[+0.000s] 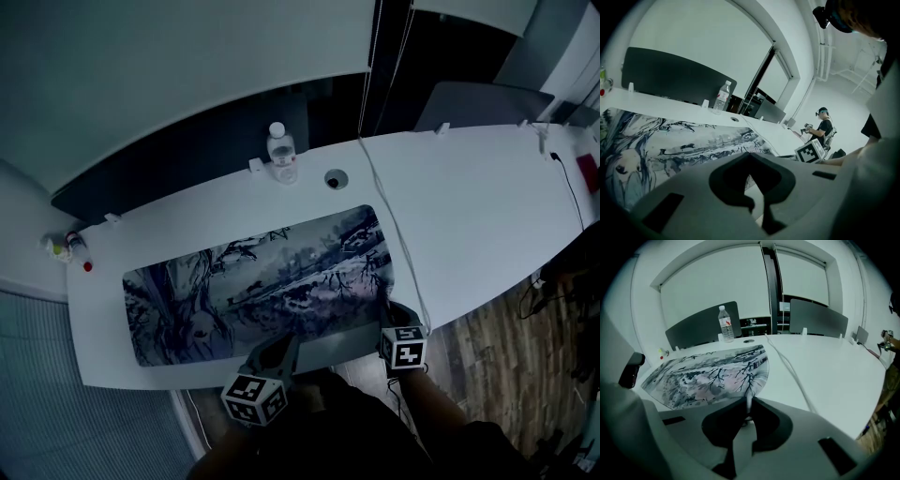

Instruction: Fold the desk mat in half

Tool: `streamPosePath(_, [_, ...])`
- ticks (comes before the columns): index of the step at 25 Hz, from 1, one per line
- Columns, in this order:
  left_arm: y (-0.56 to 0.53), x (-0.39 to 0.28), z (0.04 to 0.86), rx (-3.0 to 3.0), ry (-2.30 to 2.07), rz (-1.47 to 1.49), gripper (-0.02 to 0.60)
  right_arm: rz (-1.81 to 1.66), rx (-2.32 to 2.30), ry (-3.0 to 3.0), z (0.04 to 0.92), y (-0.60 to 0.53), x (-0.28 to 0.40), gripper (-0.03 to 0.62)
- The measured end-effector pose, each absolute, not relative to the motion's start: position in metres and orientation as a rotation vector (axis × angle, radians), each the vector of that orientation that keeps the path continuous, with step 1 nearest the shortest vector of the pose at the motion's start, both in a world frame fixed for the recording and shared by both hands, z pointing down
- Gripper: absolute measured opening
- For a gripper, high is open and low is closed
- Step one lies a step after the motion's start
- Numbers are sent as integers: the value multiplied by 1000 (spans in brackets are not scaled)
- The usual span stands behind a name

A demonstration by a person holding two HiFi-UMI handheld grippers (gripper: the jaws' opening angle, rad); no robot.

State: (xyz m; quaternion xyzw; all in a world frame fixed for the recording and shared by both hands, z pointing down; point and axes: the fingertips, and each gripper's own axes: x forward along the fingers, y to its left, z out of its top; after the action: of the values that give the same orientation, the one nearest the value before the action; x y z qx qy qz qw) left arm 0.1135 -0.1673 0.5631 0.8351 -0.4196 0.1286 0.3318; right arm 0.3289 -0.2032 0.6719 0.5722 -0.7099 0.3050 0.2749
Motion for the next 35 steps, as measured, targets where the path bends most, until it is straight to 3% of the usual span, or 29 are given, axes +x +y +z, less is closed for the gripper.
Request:
streamPosePath(15, [-132,61,549,2115,-1251,257,6,692,1428,-2155,612,-207,255,41])
streamPosePath(35, [-79,-37,522,1966,-1552,154,6,630,1059,-2316,603,-189,122,40])
